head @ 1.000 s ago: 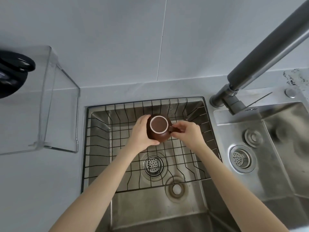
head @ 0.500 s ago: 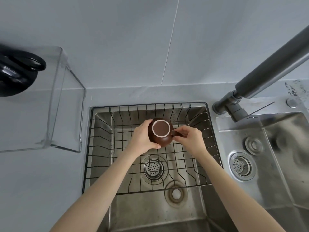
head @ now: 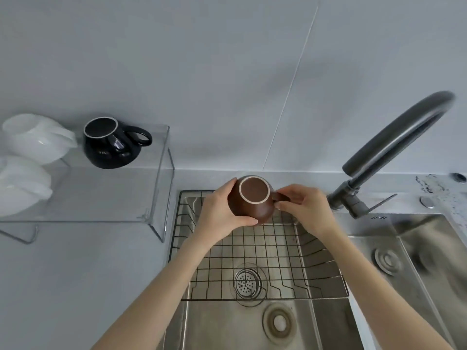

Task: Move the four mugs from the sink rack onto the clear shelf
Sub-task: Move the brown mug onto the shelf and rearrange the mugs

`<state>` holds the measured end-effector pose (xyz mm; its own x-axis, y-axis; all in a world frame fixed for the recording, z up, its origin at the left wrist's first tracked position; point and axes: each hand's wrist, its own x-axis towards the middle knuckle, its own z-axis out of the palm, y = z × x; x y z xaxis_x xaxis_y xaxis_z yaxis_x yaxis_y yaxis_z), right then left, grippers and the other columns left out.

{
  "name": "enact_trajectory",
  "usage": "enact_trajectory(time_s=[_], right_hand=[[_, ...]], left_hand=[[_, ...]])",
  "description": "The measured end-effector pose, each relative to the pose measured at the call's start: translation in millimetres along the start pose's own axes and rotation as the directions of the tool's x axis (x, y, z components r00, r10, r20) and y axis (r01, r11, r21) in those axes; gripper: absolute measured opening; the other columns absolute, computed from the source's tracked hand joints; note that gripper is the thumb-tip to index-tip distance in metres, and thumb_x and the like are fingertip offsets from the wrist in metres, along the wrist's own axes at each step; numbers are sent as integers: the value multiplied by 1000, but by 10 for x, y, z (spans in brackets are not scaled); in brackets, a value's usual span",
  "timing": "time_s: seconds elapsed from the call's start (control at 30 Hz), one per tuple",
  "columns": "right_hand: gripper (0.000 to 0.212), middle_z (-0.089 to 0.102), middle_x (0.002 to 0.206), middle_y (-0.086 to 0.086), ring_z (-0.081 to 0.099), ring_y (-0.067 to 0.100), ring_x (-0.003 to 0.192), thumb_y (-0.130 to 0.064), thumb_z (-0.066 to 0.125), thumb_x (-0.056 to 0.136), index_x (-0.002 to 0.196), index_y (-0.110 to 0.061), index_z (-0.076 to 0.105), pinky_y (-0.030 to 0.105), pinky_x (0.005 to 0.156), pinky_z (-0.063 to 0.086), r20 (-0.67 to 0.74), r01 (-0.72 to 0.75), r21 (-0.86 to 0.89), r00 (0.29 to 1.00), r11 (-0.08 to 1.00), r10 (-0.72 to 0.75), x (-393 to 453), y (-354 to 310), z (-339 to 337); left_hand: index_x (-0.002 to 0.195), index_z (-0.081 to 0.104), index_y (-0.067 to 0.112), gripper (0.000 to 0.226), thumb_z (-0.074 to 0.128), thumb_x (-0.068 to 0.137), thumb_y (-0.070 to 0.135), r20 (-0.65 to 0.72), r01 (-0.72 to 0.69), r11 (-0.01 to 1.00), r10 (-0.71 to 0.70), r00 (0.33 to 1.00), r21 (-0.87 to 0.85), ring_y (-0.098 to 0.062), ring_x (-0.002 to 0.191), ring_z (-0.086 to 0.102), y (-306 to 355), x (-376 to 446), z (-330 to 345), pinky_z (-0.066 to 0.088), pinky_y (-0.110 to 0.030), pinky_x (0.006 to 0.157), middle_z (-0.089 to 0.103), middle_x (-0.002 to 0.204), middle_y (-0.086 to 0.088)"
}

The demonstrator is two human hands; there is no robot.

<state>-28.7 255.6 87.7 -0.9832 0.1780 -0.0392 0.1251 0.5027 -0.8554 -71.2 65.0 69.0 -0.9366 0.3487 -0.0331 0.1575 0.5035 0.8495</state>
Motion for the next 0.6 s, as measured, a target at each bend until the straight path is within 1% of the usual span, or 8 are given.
enact_trajectory(time_s=[0.07, 0.13, 0.2, 0.23, 0.3, 0.47, 0.53, 0.6], right_hand=[[27, 72, 82, -2, 67, 6, 82, 0, 71, 70, 79, -25, 68, 10, 78, 50, 0, 50, 3, 999, 999, -50, 1, -237, -16], [24, 72, 80, -8, 67, 3, 78, 1, 71, 69, 80, -21, 69, 11, 78, 52, 2, 74, 22, 997, 997, -74, 23, -448, -10], [23, 72, 72, -17, 68, 2, 73, 2, 71, 69, 80, -18, 70, 11, 75, 54, 26, 105, 53, 994, 993, -106, 44, -674, 29], [23, 72, 67, -19, 69, 4, 71, 3, 70, 69, 79, -17, 70, 12, 74, 55, 35, 118, 69, 992, 991, -121, 54, -773, 64], [22, 73, 67, -16, 70, 9, 69, 6, 70, 70, 80, -13, 70, 16, 73, 57, 54, 148, 114, 986, 982, -155, 86, -973, 157], [19, 72, 81, 5, 70, 18, 71, 7, 69, 70, 84, -6, 69, 21, 74, 58, 107, 210, 167, 968, 963, -229, 135, -1402, 536], [18, 73, 83, 11, 70, 21, 74, 7, 69, 70, 84, -5, 69, 24, 75, 59, 126, 222, 178, 961, 959, -246, 159, -1562, 751], [18, 72, 84, 14, 70, 21, 72, 6, 70, 70, 84, -4, 69, 24, 74, 59, 147, 230, 190, 954, 954, -260, 188, -1690, 965]], left_hand=[[130, 44, 19, 96, 88, 45, 29, -51, -19, 1000, 18, 999, -10, -13, 114, 54, 105, -54, -187, 39, -24, 97, 61, 124, 1], [130, 44, 16, 95, 89, 46, 25, -85, -42, 998, 39, 996, -38, -7, 109, 51, 197, -113, -382, 37, -19, 93, 60, 122, 2], [128, 47, 14, 91, 89, 47, 21, -120, -61, 996, 53, 991, -63, -1, 101, 52, 255, -182, -606, 36, -9, 86, 60, 112, 12], [125, 49, 13, 88, 88, 47, 19, -134, -65, 995, 55, 989, -71, 5, 93, 52, 260, -215, -717, 34, 0, 80, 58, 102, 21], [122, 52, 13, 83, 88, 48, 17, -171, -75, 994, 62, 983, -73, 14, 83, 49, 249, -263, -957, 33, 6, 72, 50, 88, 31], [125, 50, 18, 88, 88, 46, 17, -232, -58, 995, 39, 972, -75, -1, 100, 52, 121, -409, -1480, 34, 2, 80, 56, 99, 21], [121, 54, 21, 84, 89, 45, 17, -255, -56, 997, 39, 966, -62, -4, 100, 56, 10, -480, -1710, 41, -7, 87, 61, 100, 17], [123, 52, 21, 88, 89, 43, 19, -265, -36, 998, 20, 964, -56, -6, 106, 57, -121, -527, -1915, 43, -20, 95, 64, 109, 10]])
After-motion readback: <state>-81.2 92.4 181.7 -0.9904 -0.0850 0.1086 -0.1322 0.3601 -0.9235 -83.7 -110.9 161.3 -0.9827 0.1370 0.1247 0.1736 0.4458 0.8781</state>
